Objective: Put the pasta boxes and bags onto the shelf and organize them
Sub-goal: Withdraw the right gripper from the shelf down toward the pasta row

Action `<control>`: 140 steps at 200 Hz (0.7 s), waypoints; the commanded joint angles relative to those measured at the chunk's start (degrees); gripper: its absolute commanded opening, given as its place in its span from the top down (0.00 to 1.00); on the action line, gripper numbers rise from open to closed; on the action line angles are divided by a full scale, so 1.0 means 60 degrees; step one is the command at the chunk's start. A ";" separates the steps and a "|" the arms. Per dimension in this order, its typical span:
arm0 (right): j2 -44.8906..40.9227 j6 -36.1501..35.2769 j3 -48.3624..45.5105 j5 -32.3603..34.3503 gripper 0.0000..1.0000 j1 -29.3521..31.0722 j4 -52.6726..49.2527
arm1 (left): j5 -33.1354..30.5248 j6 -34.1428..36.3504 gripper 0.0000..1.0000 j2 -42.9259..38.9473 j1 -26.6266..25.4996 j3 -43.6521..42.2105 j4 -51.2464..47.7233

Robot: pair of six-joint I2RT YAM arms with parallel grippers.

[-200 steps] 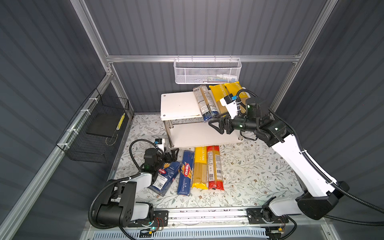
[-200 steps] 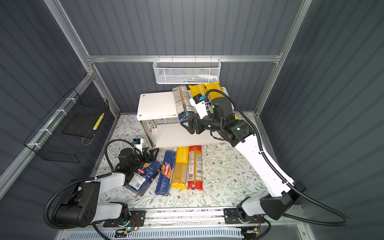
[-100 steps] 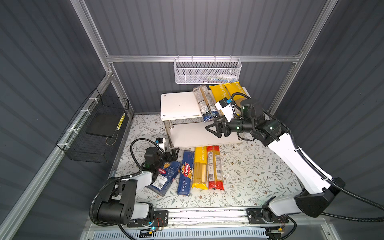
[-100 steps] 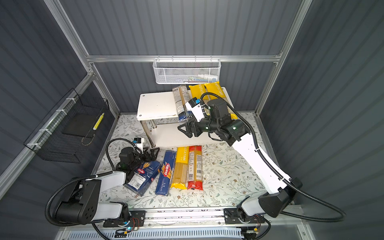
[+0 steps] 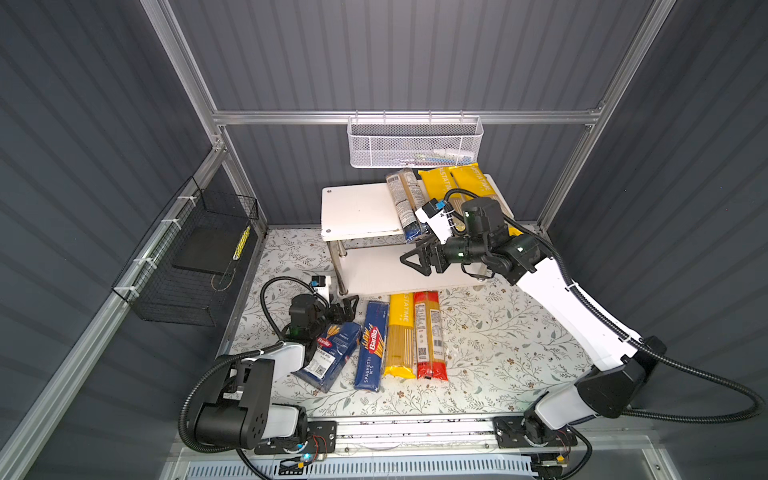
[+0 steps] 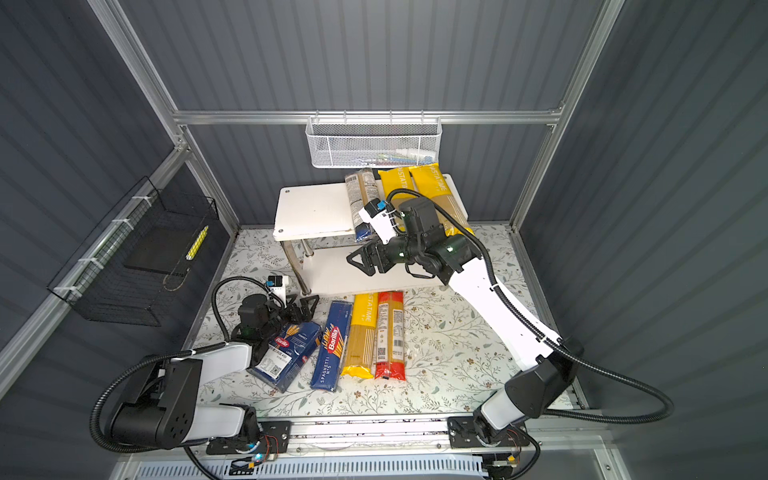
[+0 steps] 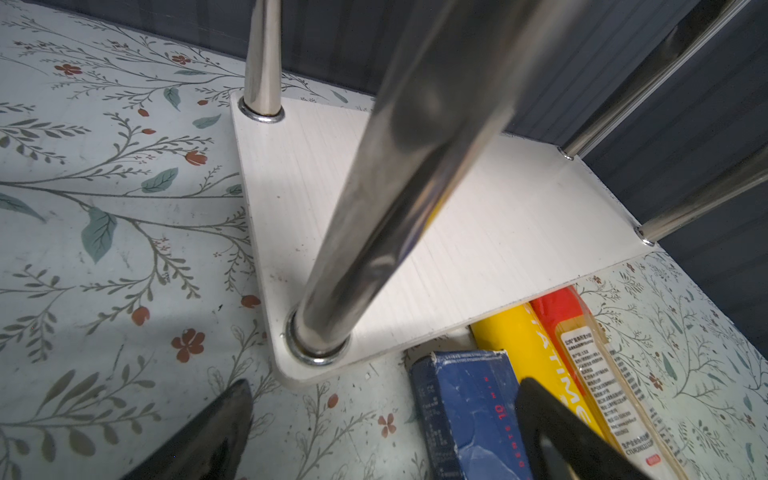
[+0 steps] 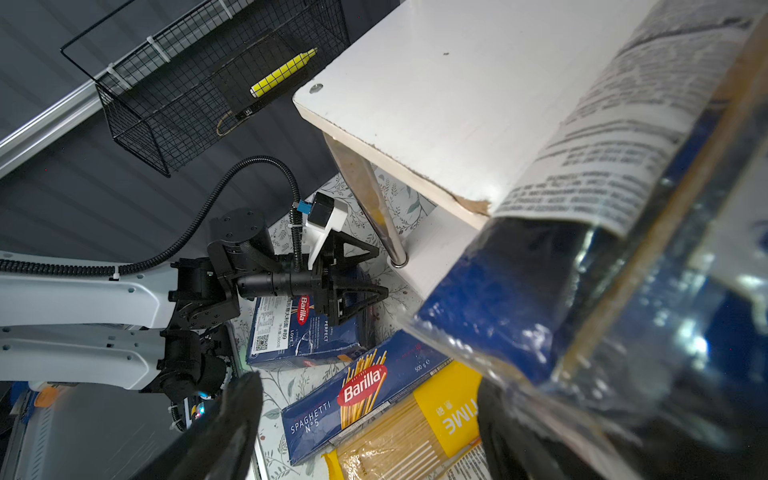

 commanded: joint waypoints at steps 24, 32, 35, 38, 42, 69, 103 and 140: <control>0.0603 -0.0155 0.0875 -0.0154 0.17 0.0088 0.0117 | 0.0002 -0.0209 0.01 0.0022 -0.0143 -0.0283 -0.0966; 0.0705 -0.0169 0.0993 -0.0170 0.17 0.0113 0.0075 | -0.0001 -0.0217 0.01 0.0009 -0.0143 -0.0286 -0.0966; 0.0740 -0.0174 0.1037 -0.0183 0.17 0.0116 0.0054 | -0.0001 -0.0211 0.01 0.0005 -0.0152 -0.0294 -0.0969; 0.0779 -0.0183 0.1081 -0.0196 0.17 0.0117 0.0044 | -0.0012 -0.0218 0.01 0.0008 -0.0149 -0.0294 -0.0966; 0.0827 -0.0199 0.1132 -0.0212 0.17 0.0131 0.0025 | -0.0008 -0.0211 0.01 -0.0004 -0.0148 -0.0306 -0.0961; 0.0996 -0.0392 0.1362 -0.0237 0.17 0.0255 -0.0329 | -0.0044 -0.0209 0.01 -0.0035 -0.0145 -0.0346 -0.0930; 0.0589 -0.0732 0.0846 0.0356 0.14 0.0564 -0.0733 | -0.0060 -0.0225 0.01 -0.0035 -0.0143 -0.0331 -0.0930; -0.0222 -0.0601 -0.0347 0.1099 0.13 0.0830 -0.0567 | -0.0093 -0.0243 0.01 -0.0066 -0.0150 -0.0343 -0.0964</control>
